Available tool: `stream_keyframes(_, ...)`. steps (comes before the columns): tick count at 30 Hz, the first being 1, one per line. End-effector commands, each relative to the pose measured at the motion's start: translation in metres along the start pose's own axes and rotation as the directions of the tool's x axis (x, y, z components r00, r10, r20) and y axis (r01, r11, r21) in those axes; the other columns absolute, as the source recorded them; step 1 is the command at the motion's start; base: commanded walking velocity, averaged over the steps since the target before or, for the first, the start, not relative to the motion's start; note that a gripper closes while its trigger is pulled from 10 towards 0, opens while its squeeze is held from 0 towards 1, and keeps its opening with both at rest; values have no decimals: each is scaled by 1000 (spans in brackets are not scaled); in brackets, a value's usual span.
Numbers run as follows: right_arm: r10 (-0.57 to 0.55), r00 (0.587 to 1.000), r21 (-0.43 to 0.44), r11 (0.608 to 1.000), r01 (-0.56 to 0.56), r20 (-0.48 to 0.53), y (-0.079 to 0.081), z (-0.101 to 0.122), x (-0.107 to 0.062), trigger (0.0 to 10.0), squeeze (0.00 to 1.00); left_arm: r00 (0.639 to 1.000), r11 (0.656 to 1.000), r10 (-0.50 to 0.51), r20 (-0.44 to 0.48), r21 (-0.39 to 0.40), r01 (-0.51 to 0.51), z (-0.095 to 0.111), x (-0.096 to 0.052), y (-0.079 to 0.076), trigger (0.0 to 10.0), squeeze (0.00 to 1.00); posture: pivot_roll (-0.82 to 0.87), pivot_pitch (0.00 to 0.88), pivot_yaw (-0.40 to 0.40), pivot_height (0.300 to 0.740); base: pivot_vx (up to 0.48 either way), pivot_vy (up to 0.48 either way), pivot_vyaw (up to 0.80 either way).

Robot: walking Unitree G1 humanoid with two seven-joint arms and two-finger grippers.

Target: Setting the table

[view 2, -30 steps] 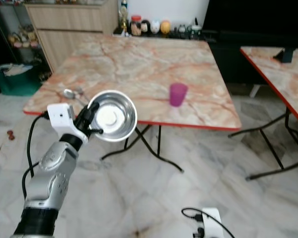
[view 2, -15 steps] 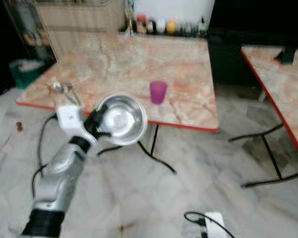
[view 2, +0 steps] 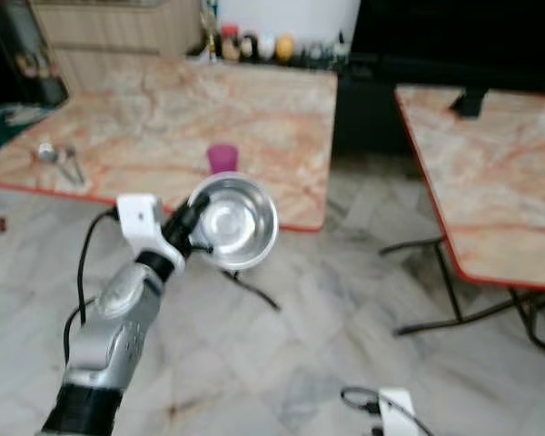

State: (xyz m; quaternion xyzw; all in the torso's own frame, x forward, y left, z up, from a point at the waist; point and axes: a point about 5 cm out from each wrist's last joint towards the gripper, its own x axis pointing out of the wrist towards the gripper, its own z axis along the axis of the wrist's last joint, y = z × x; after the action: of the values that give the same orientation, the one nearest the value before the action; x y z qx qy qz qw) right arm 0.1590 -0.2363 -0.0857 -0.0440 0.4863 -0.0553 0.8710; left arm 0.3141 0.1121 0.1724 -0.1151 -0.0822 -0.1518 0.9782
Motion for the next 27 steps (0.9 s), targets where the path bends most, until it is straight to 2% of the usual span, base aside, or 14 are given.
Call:
stream_keyframes(1,16,1000,11,1000,-16,8,6,2,1,10000,0,1000,999,26,15,21,-26,4,-2,7,10000,0,100,0,-46,740,0,-401,0)
stream_keyframes(24,15,1000,-13,1000,-15,9,6,4,1,10000,0,999,999,36,12,21,-37,5,-2,9,10000,0,92,0,-43,740,0,-402,0)
stream_keyframes(27,9,1000,-13,1000,-9,10,6,4,1,10000,0,999,999,35,11,20,-36,5,-2,9,10000,0,92,0,-43,740,0,-401,744)
